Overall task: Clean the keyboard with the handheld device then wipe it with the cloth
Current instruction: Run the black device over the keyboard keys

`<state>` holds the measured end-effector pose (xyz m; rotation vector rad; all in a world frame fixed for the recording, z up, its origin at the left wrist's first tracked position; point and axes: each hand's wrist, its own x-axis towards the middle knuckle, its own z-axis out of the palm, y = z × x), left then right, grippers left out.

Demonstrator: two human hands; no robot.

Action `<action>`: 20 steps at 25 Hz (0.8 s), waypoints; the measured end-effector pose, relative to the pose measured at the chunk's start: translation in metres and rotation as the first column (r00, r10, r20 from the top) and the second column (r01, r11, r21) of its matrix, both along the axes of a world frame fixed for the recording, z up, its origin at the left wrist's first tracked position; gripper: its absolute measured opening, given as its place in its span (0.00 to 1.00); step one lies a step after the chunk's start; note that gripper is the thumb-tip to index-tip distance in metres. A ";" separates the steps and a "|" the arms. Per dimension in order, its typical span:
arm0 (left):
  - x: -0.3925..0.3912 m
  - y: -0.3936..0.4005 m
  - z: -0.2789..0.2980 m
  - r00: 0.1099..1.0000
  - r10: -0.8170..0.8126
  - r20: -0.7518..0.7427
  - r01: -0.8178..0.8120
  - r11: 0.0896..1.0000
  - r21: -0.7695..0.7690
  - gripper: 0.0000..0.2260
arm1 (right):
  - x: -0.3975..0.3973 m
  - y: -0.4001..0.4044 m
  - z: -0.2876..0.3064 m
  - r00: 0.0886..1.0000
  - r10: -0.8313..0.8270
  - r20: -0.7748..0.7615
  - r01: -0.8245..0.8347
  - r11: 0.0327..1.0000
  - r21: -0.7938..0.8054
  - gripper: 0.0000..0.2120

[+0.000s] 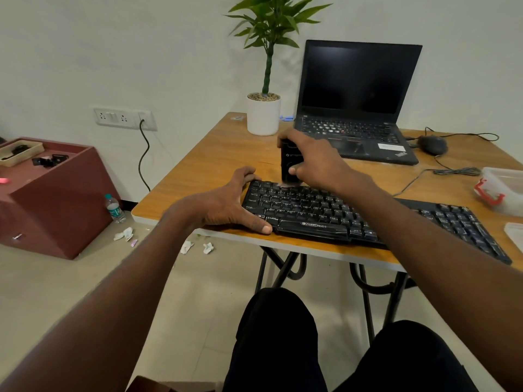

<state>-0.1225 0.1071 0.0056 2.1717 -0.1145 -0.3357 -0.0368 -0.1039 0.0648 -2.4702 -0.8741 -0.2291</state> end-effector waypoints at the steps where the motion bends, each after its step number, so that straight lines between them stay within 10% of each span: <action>1: 0.000 0.000 0.000 1.000 -0.003 -0.001 0.003 1.000 0.002 0.68 | 0.002 -0.003 -0.001 0.999 -0.030 0.044 0.032 0.999 -0.031 0.29; 14: 0.001 0.001 0.001 1.000 0.008 -0.024 -0.008 1.000 0.009 0.69 | -0.003 0.004 -0.002 0.992 -0.013 0.126 0.031 0.990 -0.141 0.31; 20: -0.001 0.000 -0.001 0.999 0.035 -0.009 -0.035 0.999 -0.039 0.69 | -0.005 0.036 -0.007 0.993 0.099 -0.071 -0.083 0.976 0.200 0.32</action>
